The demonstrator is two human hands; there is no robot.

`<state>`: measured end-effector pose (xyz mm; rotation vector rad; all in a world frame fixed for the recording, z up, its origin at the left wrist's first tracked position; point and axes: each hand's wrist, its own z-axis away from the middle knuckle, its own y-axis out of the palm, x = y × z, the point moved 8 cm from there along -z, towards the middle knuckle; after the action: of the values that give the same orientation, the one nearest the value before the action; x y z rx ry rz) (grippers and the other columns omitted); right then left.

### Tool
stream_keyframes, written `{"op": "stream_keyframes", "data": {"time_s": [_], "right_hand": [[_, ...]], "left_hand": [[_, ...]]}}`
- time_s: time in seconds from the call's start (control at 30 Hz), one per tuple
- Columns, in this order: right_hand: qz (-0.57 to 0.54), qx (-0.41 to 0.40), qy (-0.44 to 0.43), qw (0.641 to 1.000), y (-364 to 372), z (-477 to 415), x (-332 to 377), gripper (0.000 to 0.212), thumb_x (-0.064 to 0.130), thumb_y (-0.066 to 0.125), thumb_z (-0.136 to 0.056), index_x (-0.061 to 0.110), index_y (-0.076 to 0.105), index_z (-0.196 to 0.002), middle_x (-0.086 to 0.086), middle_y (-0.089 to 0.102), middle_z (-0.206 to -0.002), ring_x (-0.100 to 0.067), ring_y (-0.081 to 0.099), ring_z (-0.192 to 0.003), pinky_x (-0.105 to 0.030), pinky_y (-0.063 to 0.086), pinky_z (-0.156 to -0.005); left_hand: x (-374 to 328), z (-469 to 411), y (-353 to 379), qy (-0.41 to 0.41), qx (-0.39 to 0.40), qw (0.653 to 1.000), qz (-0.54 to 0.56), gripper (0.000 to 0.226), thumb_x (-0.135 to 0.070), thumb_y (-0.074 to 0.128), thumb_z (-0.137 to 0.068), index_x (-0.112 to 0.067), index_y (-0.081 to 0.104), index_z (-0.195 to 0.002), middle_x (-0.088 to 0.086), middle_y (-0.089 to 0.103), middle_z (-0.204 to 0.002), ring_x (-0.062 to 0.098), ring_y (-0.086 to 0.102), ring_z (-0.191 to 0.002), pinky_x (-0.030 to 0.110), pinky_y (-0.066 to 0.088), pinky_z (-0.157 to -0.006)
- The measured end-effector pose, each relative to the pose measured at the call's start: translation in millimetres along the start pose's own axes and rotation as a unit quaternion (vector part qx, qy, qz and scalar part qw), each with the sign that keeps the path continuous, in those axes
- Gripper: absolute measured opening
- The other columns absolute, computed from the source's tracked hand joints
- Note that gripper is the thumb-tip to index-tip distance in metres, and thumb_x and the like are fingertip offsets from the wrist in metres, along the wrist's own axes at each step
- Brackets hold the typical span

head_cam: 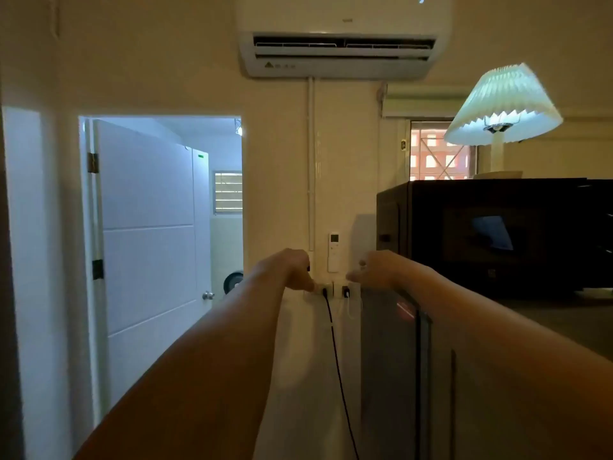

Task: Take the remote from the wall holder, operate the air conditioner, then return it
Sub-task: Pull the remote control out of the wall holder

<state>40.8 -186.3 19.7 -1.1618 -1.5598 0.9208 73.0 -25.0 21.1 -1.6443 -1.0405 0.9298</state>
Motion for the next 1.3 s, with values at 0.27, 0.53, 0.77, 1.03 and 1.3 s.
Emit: {"op": "stream_keyframes", "data": {"time_s": [0.27, 0.53, 0.77, 1.03, 1.3], "right_hand": [[-0.014, 0.032, -0.018, 0.999, 40.8, -65.2, 2.1, 0.058, 0.050, 0.053, -0.086, 0.010, 0.047, -0.128, -0.012, 0.054, -0.129, -0.026, 0.051, -0.113, -0.036, 0.041, -0.090], [-0.033, 0.037, 0.010, 0.999, 71.0, -170.0, -19.8, 0.070, 0.055, 0.055, -0.082, 0.010, 0.041, -0.134, -0.013, 0.047, -0.138, -0.028, 0.047, -0.119, -0.039, 0.040, -0.092], [-0.056, 0.038, 0.037, 0.997, 94.5, -242.4, -41.1, 0.071, 0.054, 0.052, -0.085, 0.005, 0.039, -0.134, -0.017, 0.046, -0.139, -0.031, 0.046, -0.122, -0.041, 0.039, -0.096], [-0.124, -0.014, 0.050, 0.991, 117.5, -311.1, -66.4, 0.077, 0.059, 0.051, -0.083, 0.006, 0.037, -0.136, -0.017, 0.045, -0.140, -0.031, 0.048, -0.119, -0.036, 0.040, -0.085], [-0.119, -0.121, 0.102, 0.980, 113.7, -382.3, -89.8, 0.085, 0.067, 0.053, -0.076, 0.011, 0.034, -0.138, -0.016, 0.043, -0.143, -0.034, 0.044, -0.124, -0.040, 0.039, -0.096]], "left_hand": [[32.9, -37.2, 25.0, -0.017, -0.002, 1.000, 0.001, 0.061, -0.039, 0.066, -0.082, -0.011, 0.044, -0.131, 0.011, 0.048, -0.137, 0.027, 0.045, -0.123, 0.039, 0.040, -0.098], [58.4, -116.3, 40.8, -0.008, -0.006, 1.000, -0.009, 0.059, -0.039, 0.064, -0.083, -0.009, 0.045, -0.131, 0.012, 0.049, -0.137, 0.028, 0.046, -0.123, 0.038, 0.039, -0.098], [78.2, -178.7, 68.3, 0.001, -0.053, 0.997, 0.053, 0.044, -0.038, 0.064, -0.083, -0.008, 0.058, -0.114, 0.012, 0.062, -0.115, 0.023, 0.058, -0.100, 0.032, 0.049, -0.082], [98.3, -256.5, 125.6, 0.005, -0.047, 0.986, 0.162, 0.052, -0.041, 0.068, -0.079, -0.014, 0.053, -0.121, 0.010, 0.063, -0.116, 0.022, 0.060, -0.099, 0.033, 0.049, -0.083], [109.4, -345.5, 171.7, 0.070, -0.064, 0.959, 0.268, 0.042, -0.035, 0.065, -0.081, -0.015, 0.055, -0.116, 0.006, 0.066, -0.106, 0.003, 0.050, -0.069, 0.015, 0.035, -0.056]]}}
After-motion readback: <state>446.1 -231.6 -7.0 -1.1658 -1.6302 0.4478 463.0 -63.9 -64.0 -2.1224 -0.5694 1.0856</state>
